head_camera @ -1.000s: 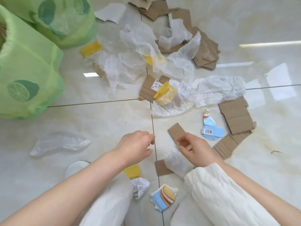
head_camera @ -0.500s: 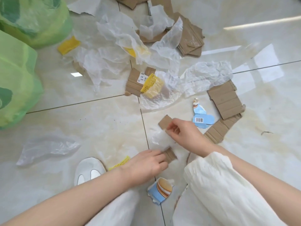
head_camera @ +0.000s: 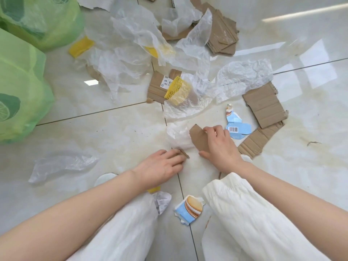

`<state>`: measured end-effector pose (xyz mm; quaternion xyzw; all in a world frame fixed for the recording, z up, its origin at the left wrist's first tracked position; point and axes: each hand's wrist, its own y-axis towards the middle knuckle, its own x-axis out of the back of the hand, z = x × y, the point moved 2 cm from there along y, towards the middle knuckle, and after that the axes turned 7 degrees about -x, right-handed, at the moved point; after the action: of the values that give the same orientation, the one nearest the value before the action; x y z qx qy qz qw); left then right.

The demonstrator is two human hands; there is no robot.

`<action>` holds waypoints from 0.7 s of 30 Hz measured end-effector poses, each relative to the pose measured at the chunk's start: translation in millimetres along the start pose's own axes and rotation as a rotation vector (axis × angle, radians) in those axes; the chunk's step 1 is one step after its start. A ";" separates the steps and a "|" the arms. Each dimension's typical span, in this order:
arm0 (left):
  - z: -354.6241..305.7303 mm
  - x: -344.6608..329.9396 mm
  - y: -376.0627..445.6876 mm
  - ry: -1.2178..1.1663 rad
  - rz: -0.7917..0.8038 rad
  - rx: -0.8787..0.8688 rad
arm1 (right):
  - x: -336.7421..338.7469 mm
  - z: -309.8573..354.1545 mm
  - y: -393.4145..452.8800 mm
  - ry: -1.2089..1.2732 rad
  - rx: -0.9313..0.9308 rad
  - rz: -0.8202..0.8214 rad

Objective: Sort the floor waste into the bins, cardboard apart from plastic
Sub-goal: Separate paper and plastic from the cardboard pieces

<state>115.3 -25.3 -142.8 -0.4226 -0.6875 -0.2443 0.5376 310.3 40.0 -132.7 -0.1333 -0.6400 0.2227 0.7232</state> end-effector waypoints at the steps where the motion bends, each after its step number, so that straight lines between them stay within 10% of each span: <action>1: 5.6 2.2 -3.3 0.004 -0.010 0.026 | -1.1 0.7 0.5 -0.001 -0.011 0.005; 10: 23.2 4.4 -13.8 -0.369 -0.143 0.510 | -0.7 4.5 8.4 0.161 -0.071 0.105; 21: 3.3 32.8 -23.3 -0.727 0.072 0.503 | 7.8 27.0 -23.8 0.142 0.309 0.362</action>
<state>91.7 -24.4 -110.0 -0.3606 -0.8550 0.1141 0.3550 288.0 20.8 -110.7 -0.1488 -0.5117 0.4339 0.7265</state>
